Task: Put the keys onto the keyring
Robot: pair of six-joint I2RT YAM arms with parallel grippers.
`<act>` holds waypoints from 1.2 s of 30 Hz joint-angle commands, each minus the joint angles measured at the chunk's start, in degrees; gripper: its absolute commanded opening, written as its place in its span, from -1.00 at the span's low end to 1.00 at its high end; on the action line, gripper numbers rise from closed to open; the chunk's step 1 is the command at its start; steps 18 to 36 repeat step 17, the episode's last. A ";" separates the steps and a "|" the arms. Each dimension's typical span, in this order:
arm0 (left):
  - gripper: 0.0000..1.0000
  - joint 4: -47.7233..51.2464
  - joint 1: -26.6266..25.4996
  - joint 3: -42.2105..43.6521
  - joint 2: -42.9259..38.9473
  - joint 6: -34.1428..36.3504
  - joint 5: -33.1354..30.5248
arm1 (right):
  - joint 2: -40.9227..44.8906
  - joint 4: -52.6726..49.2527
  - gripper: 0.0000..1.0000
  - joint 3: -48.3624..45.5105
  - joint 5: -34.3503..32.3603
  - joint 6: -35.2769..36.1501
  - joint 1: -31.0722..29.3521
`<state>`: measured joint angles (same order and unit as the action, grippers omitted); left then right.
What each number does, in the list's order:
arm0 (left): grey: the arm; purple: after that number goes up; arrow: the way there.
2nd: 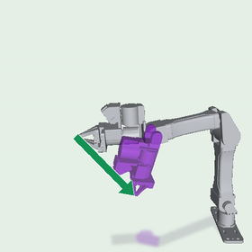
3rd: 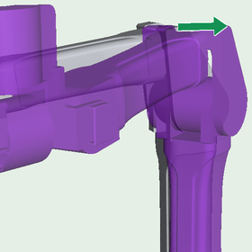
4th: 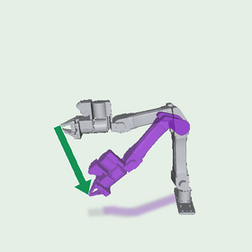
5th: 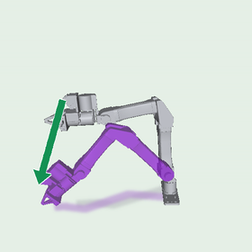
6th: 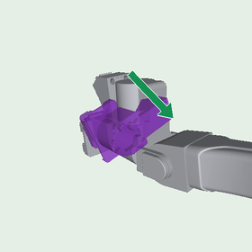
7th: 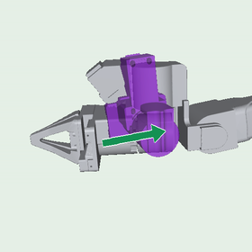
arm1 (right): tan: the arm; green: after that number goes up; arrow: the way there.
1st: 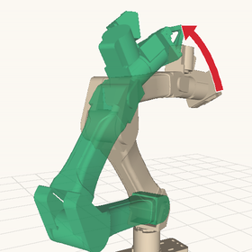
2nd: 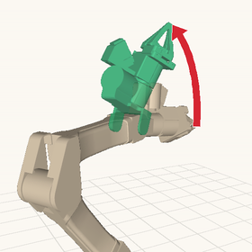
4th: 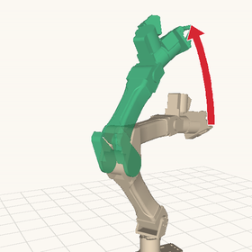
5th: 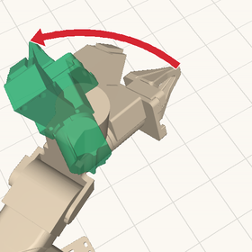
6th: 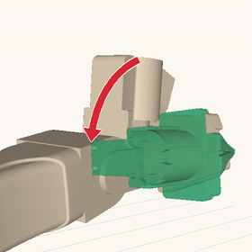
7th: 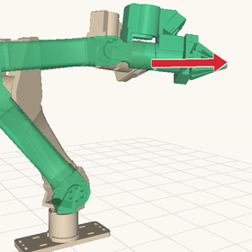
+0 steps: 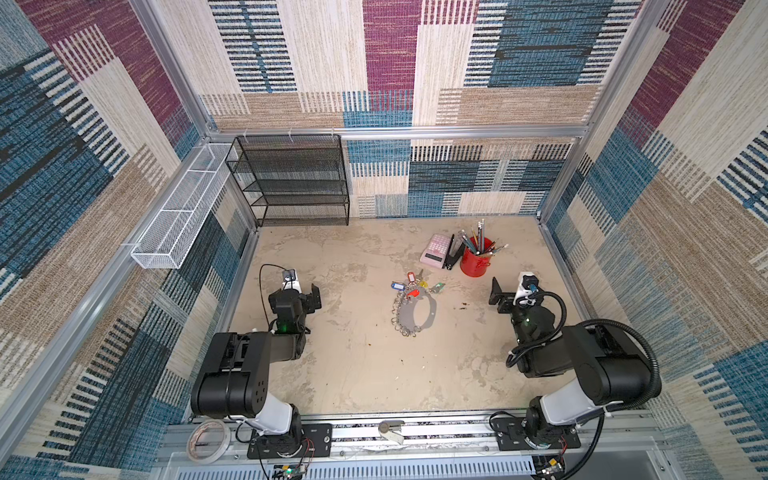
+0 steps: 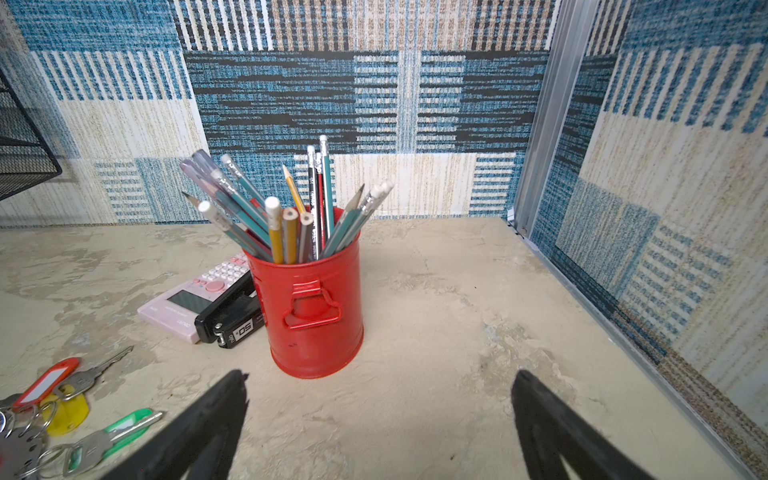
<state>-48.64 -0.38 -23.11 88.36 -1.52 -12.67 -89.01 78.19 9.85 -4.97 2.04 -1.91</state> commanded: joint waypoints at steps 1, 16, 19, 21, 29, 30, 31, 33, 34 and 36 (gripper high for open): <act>1.00 -0.18 0.07 -0.38 -0.18 -0.08 0.54 | 0.12 2.10 0.99 0.12 0.40 0.42 -0.03; 1.00 -0.32 0.03 -0.29 -0.09 0.31 1.55 | 0.07 1.99 0.99 0.17 0.40 0.46 -0.09; 1.00 -0.35 0.03 -0.40 -0.11 0.19 1.55 | 0.07 2.09 0.99 0.17 0.33 0.42 -0.11; 1.00 -0.35 0.03 -0.40 -0.11 0.19 1.55 | 0.07 2.09 0.99 0.17 0.33 0.42 -0.11; 1.00 -0.35 0.03 -0.40 -0.11 0.19 1.55 | 0.07 2.09 0.99 0.17 0.33 0.42 -0.11; 1.00 -0.35 0.03 -0.40 -0.11 0.19 1.55 | 0.07 2.09 0.99 0.17 0.33 0.42 -0.11; 1.00 -0.35 0.03 -0.40 -0.11 0.19 1.55 | 0.07 2.09 0.99 0.17 0.33 0.42 -0.11; 1.00 -0.35 0.03 -0.40 -0.11 0.19 1.55 | 0.07 2.09 0.99 0.17 0.33 0.42 -0.11; 1.00 -0.35 0.03 -0.40 -0.11 0.19 1.55 | 0.07 2.09 0.99 0.17 0.33 0.42 -0.11; 1.00 -0.35 0.03 -0.40 -0.11 0.19 1.55 | 0.07 2.09 0.99 0.17 0.33 0.42 -0.11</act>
